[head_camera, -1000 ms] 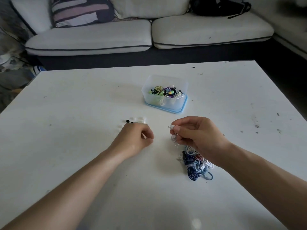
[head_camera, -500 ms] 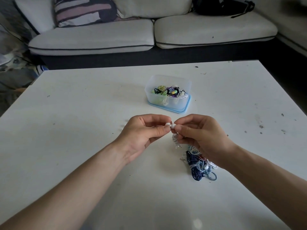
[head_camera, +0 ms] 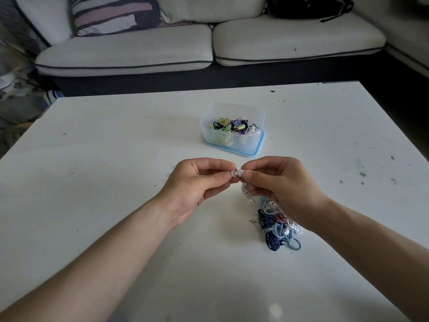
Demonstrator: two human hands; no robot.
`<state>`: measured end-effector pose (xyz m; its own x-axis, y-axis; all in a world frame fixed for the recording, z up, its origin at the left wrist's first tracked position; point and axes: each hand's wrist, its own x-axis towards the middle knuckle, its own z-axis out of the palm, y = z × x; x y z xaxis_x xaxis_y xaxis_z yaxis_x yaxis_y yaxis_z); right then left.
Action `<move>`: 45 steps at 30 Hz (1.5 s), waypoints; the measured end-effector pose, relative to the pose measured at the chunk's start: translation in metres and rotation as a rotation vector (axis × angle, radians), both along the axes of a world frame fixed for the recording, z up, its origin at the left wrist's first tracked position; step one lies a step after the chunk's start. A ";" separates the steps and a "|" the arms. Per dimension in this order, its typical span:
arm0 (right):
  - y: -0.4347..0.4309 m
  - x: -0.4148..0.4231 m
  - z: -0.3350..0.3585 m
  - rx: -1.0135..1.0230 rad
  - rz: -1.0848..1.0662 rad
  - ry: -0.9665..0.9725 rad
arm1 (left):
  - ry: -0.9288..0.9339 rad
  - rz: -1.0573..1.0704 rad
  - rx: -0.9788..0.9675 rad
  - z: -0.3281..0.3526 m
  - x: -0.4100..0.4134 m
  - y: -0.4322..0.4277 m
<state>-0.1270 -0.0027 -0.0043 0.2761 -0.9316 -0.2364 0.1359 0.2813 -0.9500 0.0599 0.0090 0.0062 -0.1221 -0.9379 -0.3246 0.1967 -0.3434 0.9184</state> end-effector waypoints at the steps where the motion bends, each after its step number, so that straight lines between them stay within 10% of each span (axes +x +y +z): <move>1: 0.000 0.000 0.000 -0.001 -0.002 0.006 | -0.009 -0.001 -0.003 0.000 0.000 0.000; 45: 0.000 -0.004 0.008 -0.062 0.157 0.001 | -0.041 -0.098 -0.119 0.001 0.001 0.000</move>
